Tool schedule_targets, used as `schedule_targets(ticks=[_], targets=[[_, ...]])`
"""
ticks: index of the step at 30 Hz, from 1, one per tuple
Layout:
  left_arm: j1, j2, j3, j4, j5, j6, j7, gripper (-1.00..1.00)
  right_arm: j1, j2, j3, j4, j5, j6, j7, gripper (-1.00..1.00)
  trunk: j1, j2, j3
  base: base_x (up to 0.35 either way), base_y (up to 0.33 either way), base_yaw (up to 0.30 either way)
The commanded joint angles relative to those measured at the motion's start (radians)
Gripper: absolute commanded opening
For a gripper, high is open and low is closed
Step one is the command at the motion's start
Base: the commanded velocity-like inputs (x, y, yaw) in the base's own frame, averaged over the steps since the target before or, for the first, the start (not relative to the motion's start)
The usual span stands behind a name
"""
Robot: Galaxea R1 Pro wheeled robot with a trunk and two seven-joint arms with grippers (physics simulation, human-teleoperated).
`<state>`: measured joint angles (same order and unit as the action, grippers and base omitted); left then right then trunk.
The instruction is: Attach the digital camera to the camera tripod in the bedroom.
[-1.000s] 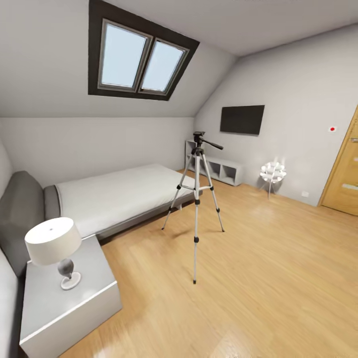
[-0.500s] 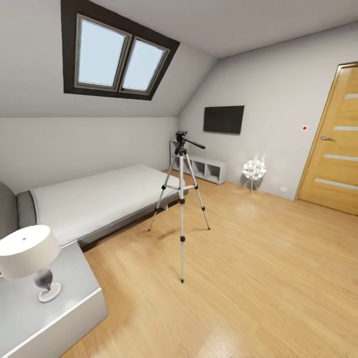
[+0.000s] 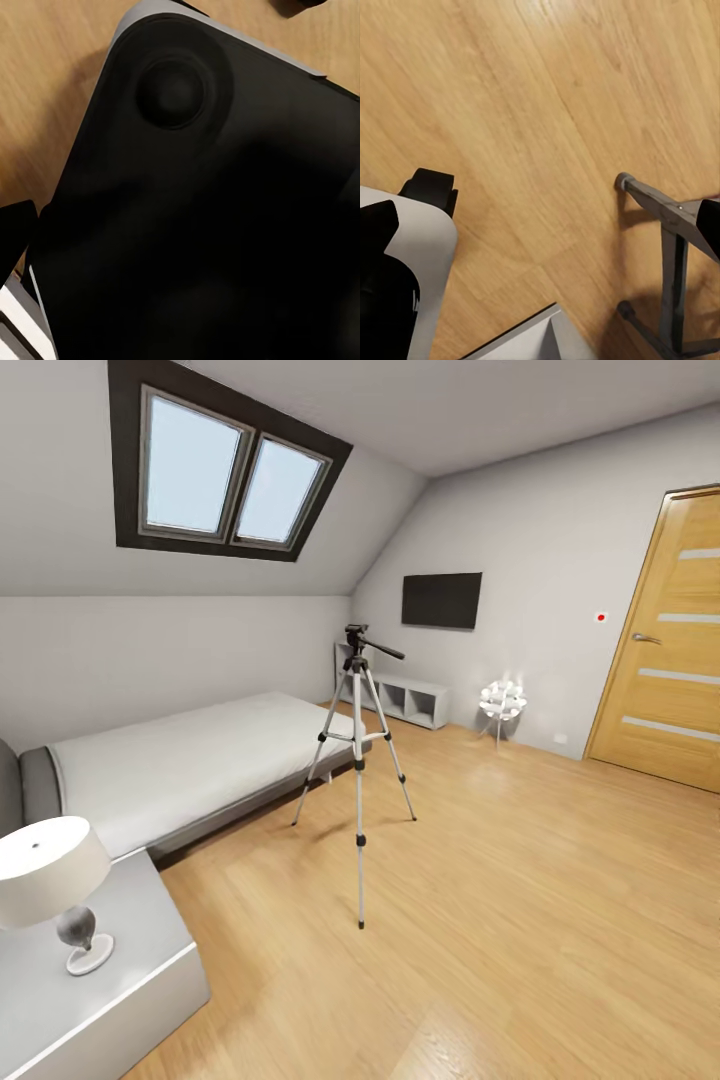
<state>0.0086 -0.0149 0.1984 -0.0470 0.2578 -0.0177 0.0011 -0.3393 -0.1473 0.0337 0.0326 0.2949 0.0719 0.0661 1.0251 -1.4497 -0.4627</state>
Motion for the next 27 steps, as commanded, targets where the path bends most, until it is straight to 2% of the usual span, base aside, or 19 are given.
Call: schedule_targets(ticks=[1, 20, 23, 27], targets=[[0.001, 0.000, 0.004, -0.002, 0.005, -0.001, 0.000, 1.00, -0.001, 0.000, 0.003, 0.001, 0.004, 0.001, 0.003, 1.00, 0.000, 0.000, -0.001, 0.000, 0.000, -0.001], [0.001, -0.002, 0.001, -0.003, 0.009, -0.001, -0.001, 1.00, -0.001, 0.004, 0.005, -0.001, 0.014, 0.006, 0.004, 1.00, 0.000, 0.000, -0.001, 0.000, 0.000, 0.000], [0.001, 0.000, -0.002, -0.011, 0.009, 0.001, -0.001, 1.00, -0.001, 0.006, 0.007, -0.002, 0.025, 0.008, 0.008, 1.00, 0.000, 0.000, -0.001, 0.000, 0.000, 0.000], [0.001, 0.021, -0.004, -0.087, 0.010, 0.017, 0.001, 1.00, -0.001, 0.011, 0.020, -0.028, 0.064, 0.016, 0.015, 1.00, 0.000, 0.000, -0.001, 0.000, 0.000, 0.000]])
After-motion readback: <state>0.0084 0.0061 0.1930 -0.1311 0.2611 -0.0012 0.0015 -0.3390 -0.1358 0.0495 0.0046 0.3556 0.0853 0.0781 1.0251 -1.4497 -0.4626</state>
